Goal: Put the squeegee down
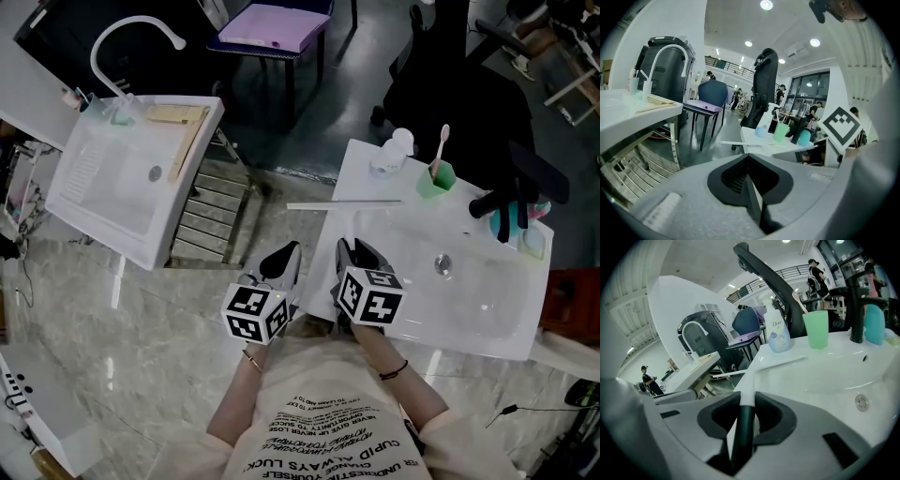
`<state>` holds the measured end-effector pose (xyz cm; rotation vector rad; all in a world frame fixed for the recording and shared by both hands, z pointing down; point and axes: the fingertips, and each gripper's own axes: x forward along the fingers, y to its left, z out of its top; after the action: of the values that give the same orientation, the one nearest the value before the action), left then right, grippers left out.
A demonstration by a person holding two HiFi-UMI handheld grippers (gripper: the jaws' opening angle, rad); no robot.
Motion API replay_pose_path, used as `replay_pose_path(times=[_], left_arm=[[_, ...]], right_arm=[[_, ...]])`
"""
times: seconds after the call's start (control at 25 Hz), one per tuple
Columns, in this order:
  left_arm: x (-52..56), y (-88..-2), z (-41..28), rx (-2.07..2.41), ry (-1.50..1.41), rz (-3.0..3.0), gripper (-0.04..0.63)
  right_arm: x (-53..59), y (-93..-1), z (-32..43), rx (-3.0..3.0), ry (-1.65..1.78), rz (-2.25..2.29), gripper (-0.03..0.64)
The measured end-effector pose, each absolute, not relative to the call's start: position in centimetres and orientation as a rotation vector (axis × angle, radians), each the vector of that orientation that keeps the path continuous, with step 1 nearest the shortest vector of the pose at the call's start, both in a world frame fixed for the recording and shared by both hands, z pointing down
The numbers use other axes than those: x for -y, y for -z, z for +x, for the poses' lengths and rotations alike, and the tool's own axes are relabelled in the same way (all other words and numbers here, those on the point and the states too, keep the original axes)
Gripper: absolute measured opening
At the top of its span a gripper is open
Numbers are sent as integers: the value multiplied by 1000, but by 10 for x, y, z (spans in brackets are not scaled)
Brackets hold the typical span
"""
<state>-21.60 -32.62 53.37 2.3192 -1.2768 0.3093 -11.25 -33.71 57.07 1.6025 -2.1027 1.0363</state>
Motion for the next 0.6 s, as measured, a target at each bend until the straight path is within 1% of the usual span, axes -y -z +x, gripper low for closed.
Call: replay_pose_path(times=[0.4,0.52,0.6], left_arm=[[323,-533,-212,1259,-311,2332,23],[323,-530,-212,1259,-296,2331,22],[323,-528,-212,1260,-291,2334,22]], right_arm=[[336,-571,-116,2143,-1032,1523,101],[336,-570,-116,2161,-1048,1517,126],[337,-566,-115,2183,-1049,1527,126]])
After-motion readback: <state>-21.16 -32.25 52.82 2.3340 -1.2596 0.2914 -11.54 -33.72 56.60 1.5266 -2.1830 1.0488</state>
